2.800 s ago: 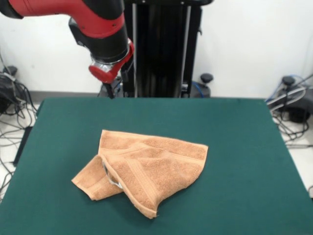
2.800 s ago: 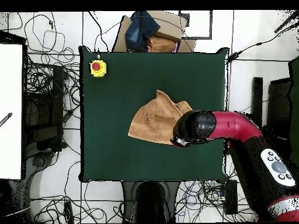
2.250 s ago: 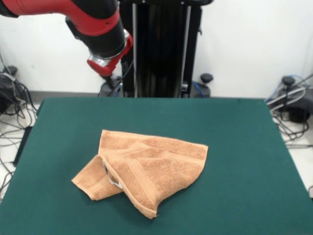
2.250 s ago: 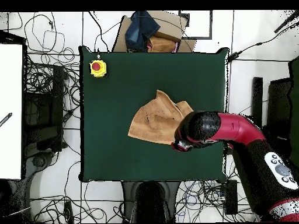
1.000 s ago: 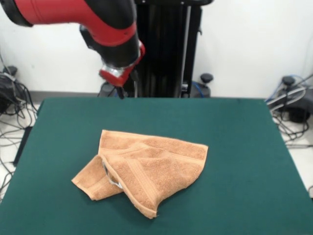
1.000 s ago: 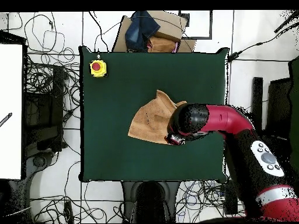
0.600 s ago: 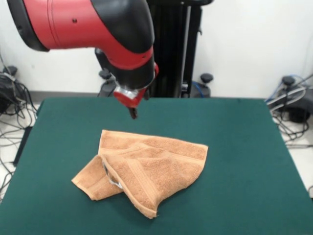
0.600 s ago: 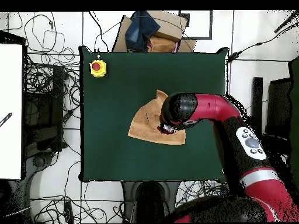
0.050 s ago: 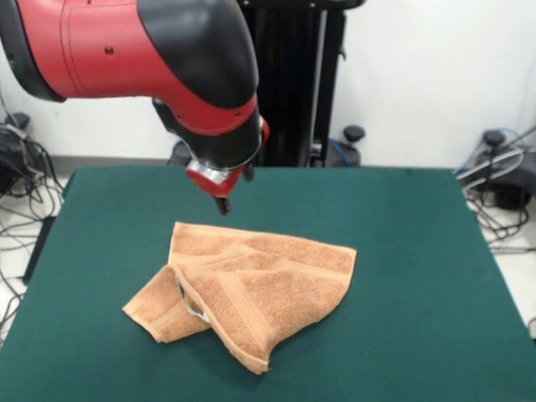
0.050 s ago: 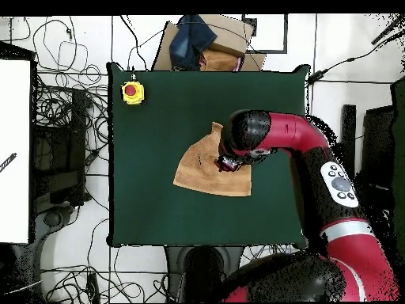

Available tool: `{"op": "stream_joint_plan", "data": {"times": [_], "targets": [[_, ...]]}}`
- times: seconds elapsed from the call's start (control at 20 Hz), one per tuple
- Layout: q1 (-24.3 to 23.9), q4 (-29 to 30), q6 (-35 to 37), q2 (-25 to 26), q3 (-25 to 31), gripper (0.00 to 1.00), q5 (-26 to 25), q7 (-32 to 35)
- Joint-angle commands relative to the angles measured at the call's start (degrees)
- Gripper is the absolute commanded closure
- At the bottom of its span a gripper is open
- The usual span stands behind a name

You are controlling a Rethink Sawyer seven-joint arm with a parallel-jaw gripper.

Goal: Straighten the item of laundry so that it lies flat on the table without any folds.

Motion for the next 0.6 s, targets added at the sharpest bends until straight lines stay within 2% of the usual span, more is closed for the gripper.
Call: {"op": "stream_joint_plan", "data": {"times": [0.05, 0.6], "targets": [[2.7, -7.1, 10.5, 1.0, -1.7, 0.00, 1.4, 5.2], [5.4, -20.0, 14.7, 9.6, -1.1, 0.00, -1.4, 3.4]]}}
